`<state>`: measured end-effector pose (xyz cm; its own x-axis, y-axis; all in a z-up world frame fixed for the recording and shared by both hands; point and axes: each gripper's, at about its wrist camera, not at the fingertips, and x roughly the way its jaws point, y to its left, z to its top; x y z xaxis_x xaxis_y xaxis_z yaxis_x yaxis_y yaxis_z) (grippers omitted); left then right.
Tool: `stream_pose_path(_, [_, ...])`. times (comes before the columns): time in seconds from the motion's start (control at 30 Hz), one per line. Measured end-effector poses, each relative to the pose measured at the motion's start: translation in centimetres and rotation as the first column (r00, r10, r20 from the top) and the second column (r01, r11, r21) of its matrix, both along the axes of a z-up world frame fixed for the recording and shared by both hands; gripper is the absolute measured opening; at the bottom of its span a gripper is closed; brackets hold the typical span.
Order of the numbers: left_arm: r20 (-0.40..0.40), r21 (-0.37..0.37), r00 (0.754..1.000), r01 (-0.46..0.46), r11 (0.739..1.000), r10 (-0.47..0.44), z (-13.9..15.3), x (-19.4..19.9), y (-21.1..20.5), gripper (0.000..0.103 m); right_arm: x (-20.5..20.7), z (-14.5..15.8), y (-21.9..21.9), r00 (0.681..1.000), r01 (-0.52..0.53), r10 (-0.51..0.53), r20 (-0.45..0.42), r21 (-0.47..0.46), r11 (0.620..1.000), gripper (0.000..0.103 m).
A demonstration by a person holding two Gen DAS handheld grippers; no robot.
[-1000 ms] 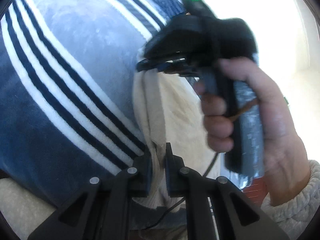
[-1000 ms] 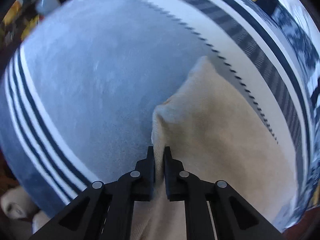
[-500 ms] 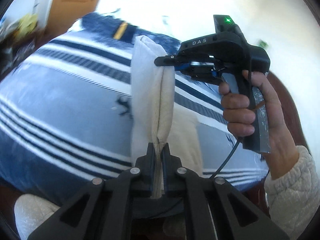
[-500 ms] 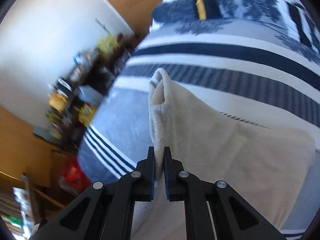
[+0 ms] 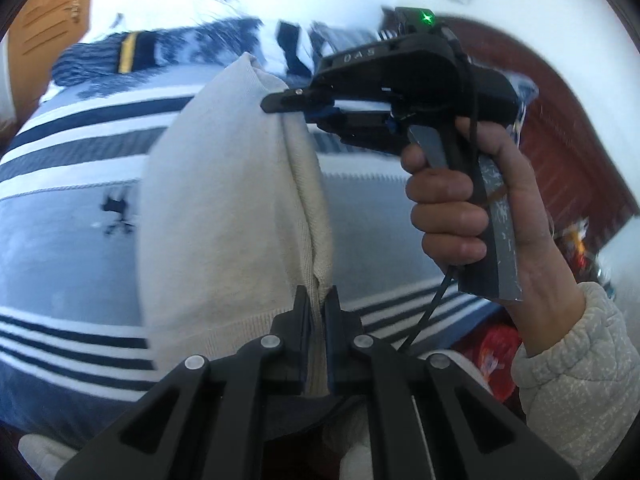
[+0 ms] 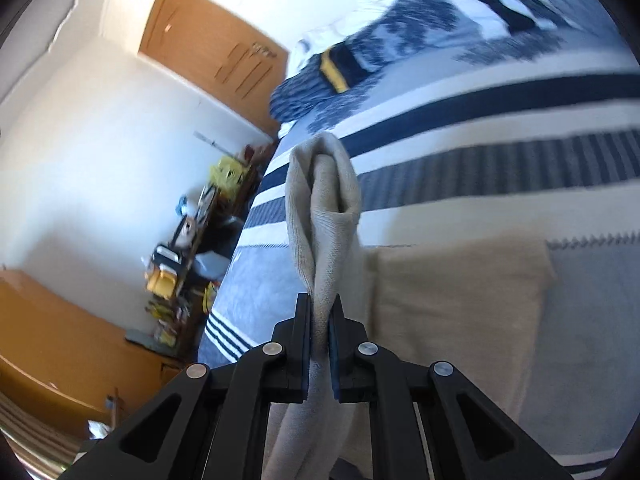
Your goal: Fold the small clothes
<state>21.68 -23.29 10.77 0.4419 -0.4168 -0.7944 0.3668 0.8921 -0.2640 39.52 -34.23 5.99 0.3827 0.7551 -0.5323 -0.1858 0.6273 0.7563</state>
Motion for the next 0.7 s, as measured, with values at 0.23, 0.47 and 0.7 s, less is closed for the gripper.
stream_pose_path(0.23, [-0.117,0.11,0.991,0.078,0.991,-0.065,-7.1,2.0,-4.9,0.006,-0.1,-8.7,-6.0,0.989,0.086,-0.076,-0.126,0.076,0.993,0.007])
stream_pose_path(0.47, [-0.27,0.049,0.959,0.102,0.994,-0.085,-10.2,1.4,-3.4,0.007,-1.0,-15.7,-7.9,0.951,0.157,-0.146,-0.272,0.019,0.987,0.014])
stream_pose_path(0.7, [-0.112,0.059,0.989,-0.087,0.994,0.094,-6.2,-0.9,7.2,0.064,-11.1,-8.5,-7.7,0.962,0.204,-0.226,-0.153,-0.146,0.968,0.061])
